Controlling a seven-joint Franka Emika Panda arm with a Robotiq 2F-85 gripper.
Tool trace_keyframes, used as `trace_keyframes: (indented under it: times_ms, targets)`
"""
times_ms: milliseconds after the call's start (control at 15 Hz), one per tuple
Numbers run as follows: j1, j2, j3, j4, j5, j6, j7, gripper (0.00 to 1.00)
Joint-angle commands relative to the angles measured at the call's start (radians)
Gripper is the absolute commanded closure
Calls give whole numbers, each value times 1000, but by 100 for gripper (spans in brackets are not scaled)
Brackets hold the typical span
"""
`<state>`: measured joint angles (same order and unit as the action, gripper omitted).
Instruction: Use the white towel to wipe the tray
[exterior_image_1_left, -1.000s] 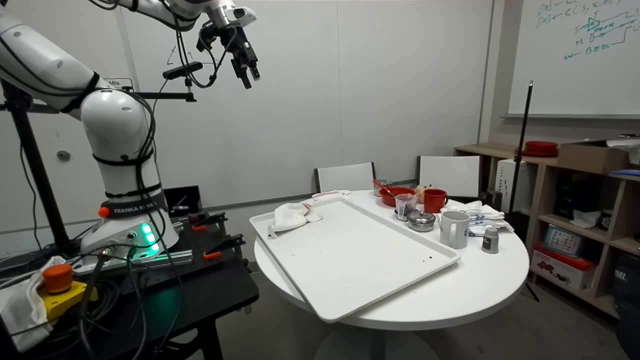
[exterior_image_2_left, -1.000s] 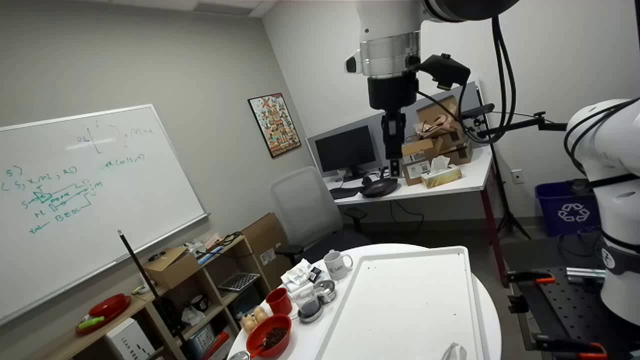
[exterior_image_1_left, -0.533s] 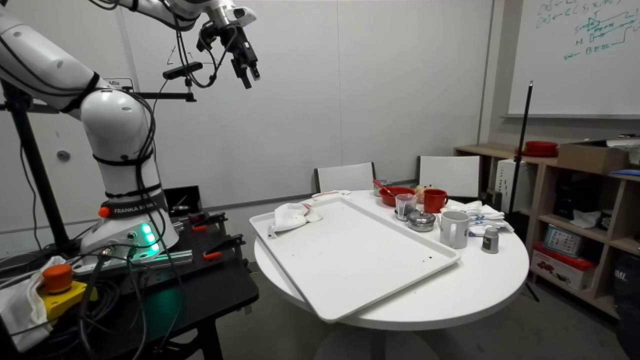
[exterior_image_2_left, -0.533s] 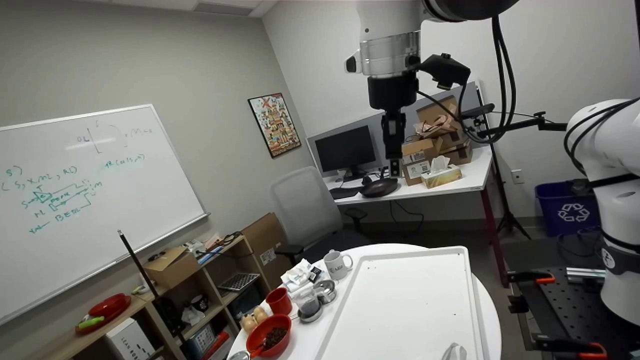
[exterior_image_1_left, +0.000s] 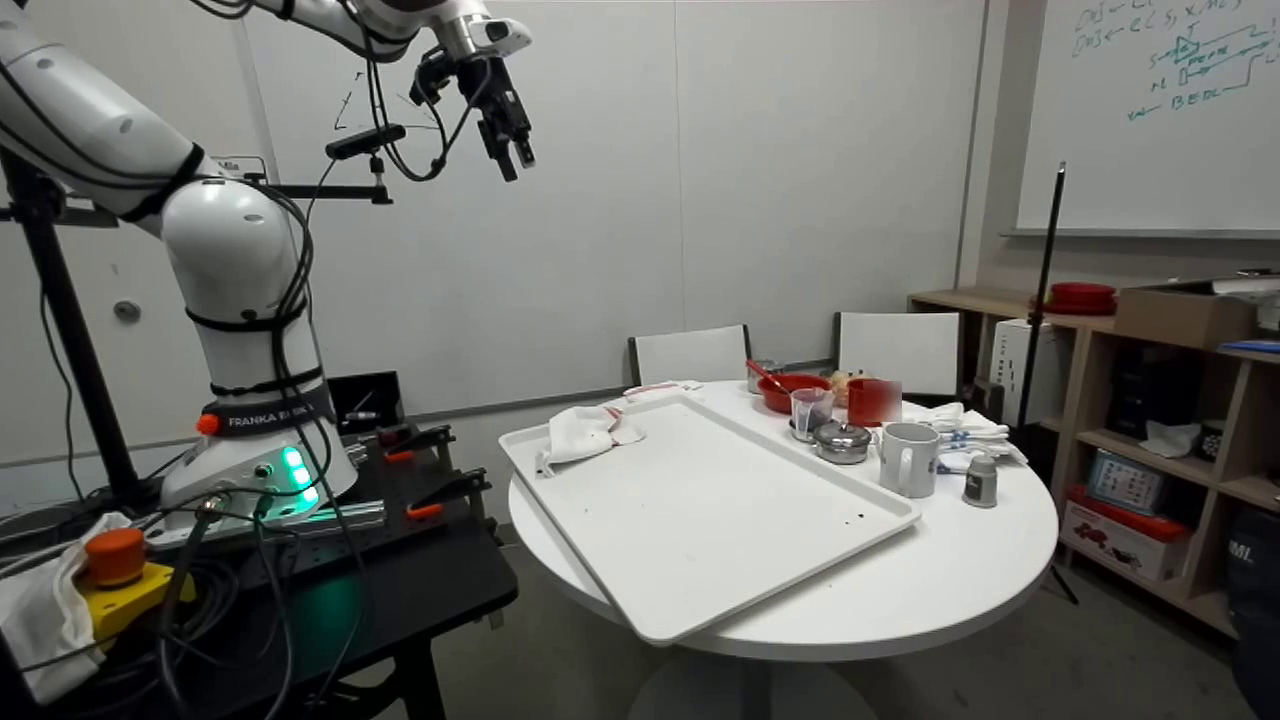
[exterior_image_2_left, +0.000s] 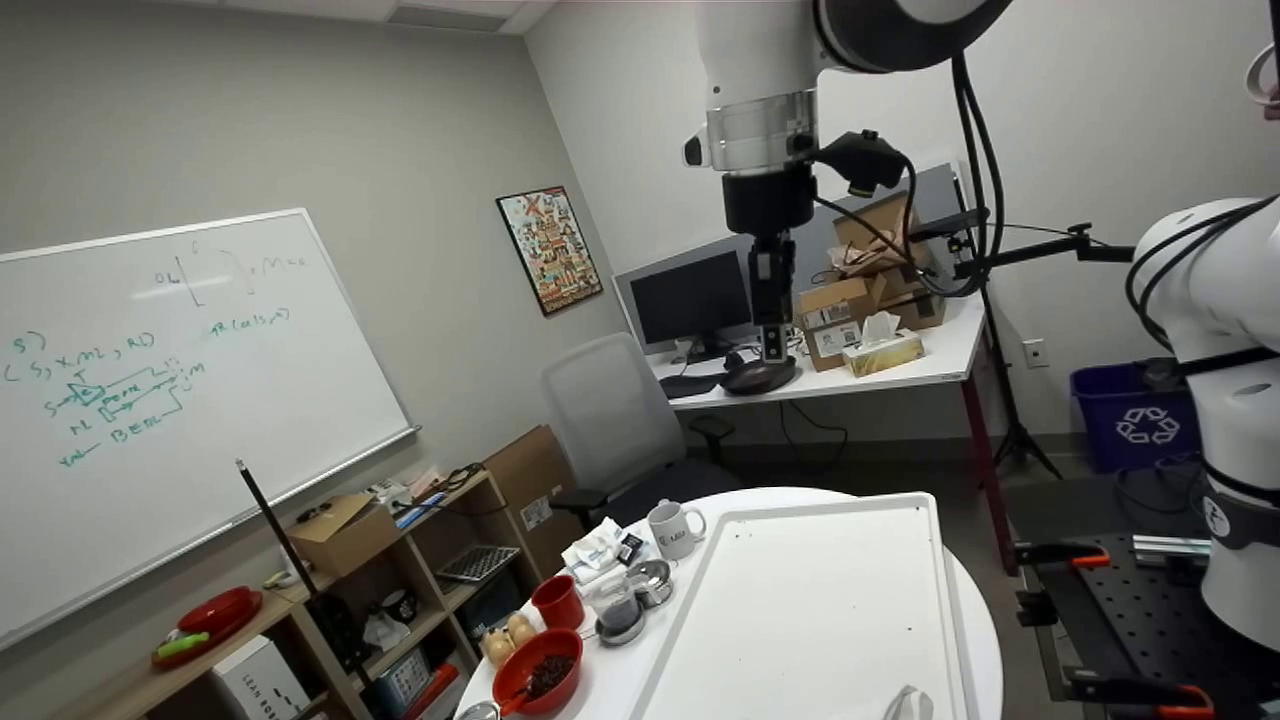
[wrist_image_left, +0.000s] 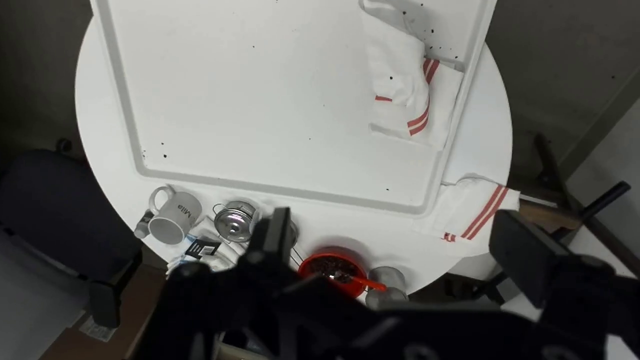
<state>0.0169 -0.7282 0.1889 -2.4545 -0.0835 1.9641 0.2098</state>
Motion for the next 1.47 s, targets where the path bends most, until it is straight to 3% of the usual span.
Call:
trace_keyframes:
  times_ms: [0, 200, 400, 867, 1067, 1400]
  targets:
    - [0, 129, -85, 34, 16, 121, -67, 0]
    - [32, 241, -168, 48, 87, 188, -181, 0]
    - [51, 338, -205, 64, 153, 203, -269, 0]
    - [42, 556, -146, 78, 120, 314, -219, 0]
    - [35, 650, -133, 84, 89, 428, -179, 0]
    - [38, 768, -141, 91, 161, 597, -128, 0]
